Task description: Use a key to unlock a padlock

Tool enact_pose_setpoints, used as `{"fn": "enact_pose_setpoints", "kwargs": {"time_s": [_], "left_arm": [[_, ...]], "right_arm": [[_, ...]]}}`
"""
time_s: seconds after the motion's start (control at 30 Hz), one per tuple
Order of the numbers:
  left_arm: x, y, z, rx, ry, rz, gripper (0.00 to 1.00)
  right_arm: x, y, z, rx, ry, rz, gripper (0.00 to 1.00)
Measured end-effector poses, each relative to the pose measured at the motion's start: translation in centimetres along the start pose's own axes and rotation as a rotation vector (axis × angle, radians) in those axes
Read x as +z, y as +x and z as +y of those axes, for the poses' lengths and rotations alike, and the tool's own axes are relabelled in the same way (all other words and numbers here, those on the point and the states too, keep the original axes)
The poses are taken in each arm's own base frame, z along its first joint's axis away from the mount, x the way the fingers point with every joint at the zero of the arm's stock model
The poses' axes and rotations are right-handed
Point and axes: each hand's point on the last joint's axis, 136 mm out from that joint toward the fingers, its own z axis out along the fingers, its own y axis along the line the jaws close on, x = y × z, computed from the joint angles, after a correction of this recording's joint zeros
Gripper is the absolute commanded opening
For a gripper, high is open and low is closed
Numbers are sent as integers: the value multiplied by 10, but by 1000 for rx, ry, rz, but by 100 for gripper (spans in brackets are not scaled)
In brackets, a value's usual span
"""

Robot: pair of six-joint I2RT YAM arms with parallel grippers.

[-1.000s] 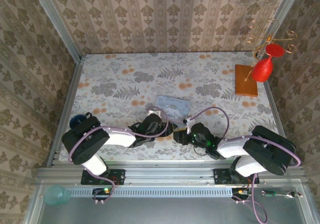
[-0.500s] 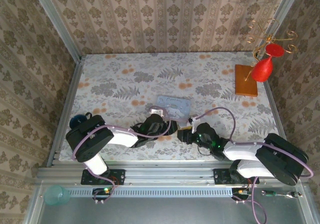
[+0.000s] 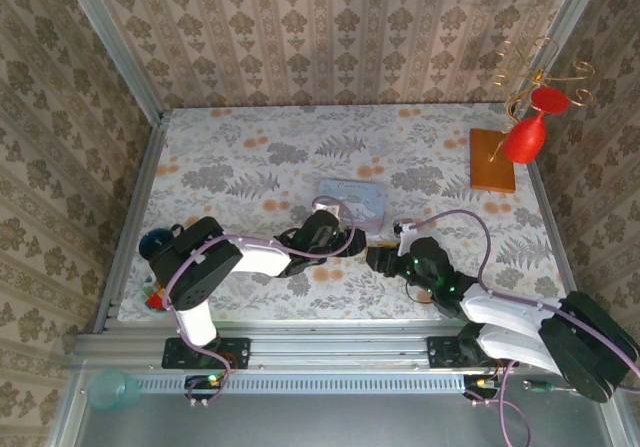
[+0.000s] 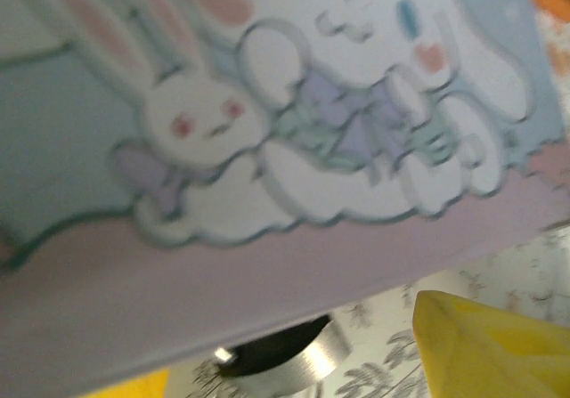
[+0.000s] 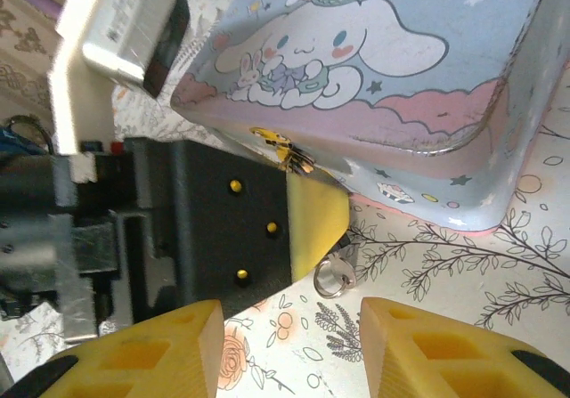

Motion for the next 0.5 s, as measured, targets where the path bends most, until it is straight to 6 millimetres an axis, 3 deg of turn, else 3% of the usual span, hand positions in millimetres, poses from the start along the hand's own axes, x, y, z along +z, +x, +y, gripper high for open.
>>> {"fn": "enact_pose_setpoints", "kwargs": {"time_s": [0.33,0.5], "left_arm": [[3,4,3,23,-79,25,69],[8,4,7,29,-142,50,60]], "right_arm": [[-15,8,-5,11,-2,-3,48],[-15,12,-8,12,4,5,48]]}}
